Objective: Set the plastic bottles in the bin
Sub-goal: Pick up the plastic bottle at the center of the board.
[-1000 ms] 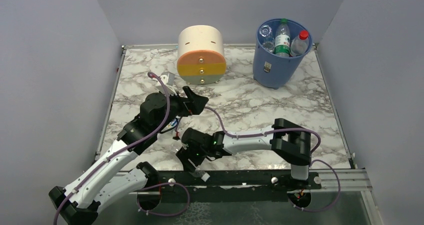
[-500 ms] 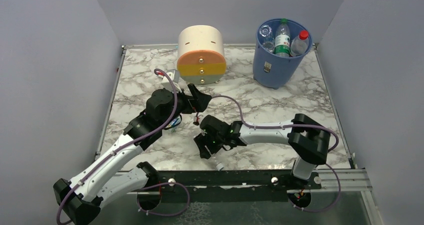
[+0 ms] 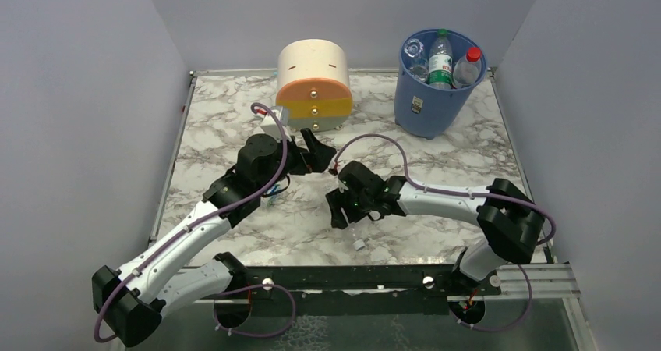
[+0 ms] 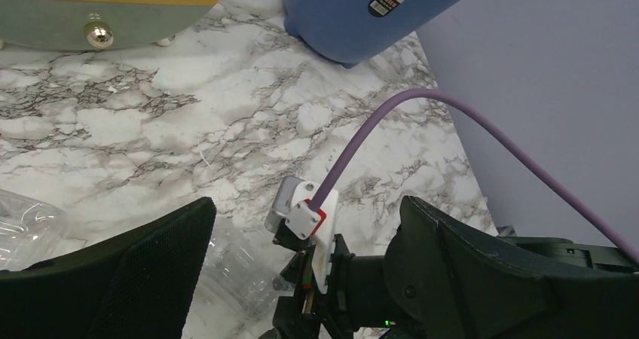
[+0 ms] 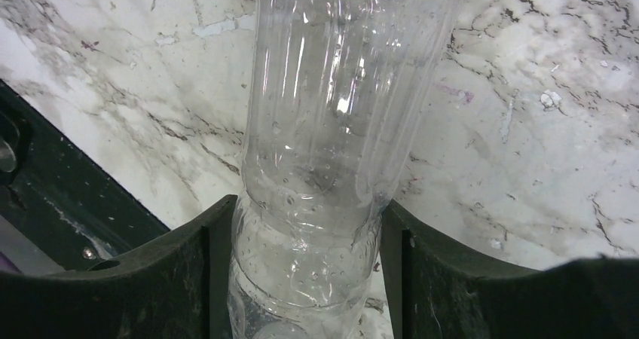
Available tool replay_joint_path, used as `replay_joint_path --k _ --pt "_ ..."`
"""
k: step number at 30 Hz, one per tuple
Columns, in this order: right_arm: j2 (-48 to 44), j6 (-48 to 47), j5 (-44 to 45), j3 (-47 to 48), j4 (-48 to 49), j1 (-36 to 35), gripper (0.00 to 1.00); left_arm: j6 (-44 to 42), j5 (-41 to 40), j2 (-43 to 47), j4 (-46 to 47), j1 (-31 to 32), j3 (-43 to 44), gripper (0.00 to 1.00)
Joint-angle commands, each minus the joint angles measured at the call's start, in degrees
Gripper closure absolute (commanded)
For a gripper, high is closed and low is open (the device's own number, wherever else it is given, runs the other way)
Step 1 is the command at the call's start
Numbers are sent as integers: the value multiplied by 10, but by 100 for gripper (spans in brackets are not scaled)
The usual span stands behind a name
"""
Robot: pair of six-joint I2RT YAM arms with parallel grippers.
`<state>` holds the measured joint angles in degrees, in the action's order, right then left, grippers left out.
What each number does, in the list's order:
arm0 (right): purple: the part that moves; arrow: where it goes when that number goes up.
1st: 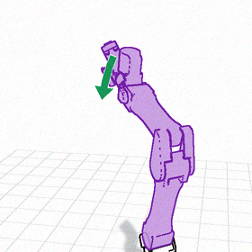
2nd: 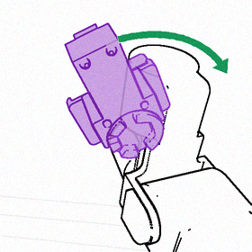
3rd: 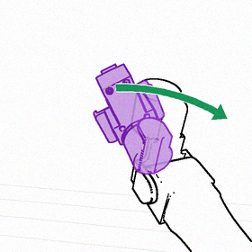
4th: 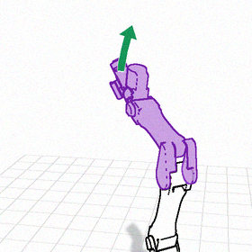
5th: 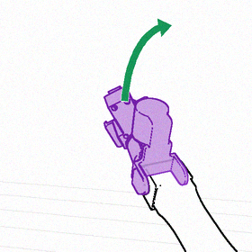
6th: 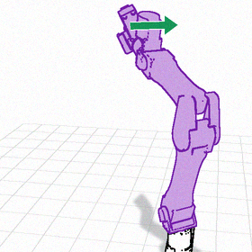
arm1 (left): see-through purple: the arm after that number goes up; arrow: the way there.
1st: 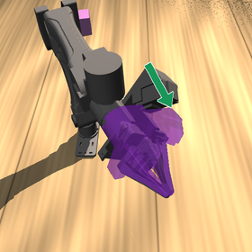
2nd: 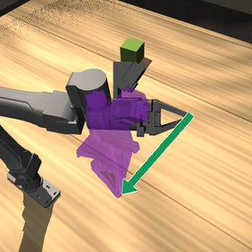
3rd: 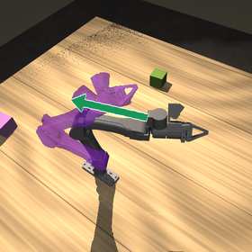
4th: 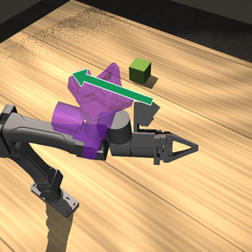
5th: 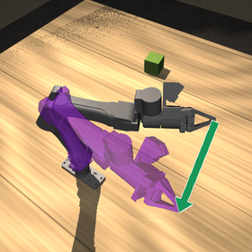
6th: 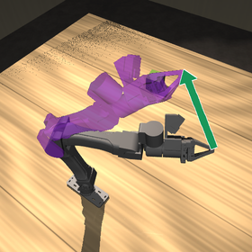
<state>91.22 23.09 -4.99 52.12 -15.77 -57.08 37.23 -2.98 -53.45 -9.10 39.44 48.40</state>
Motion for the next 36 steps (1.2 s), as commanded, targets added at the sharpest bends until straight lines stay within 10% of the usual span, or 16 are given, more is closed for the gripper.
replay_joint_path --k 1,21,36 --pt "-33 0 0 -1 -14 9 50 -5 20 -8 29 -4 14 1" --pt "-59 -6 -1 9 -28 44 54 1 24 -17 50 -10 -21 1" --pt "-114 -66 -4 143 -120 209 54 -3 41 -25 60 -26 -23 1"
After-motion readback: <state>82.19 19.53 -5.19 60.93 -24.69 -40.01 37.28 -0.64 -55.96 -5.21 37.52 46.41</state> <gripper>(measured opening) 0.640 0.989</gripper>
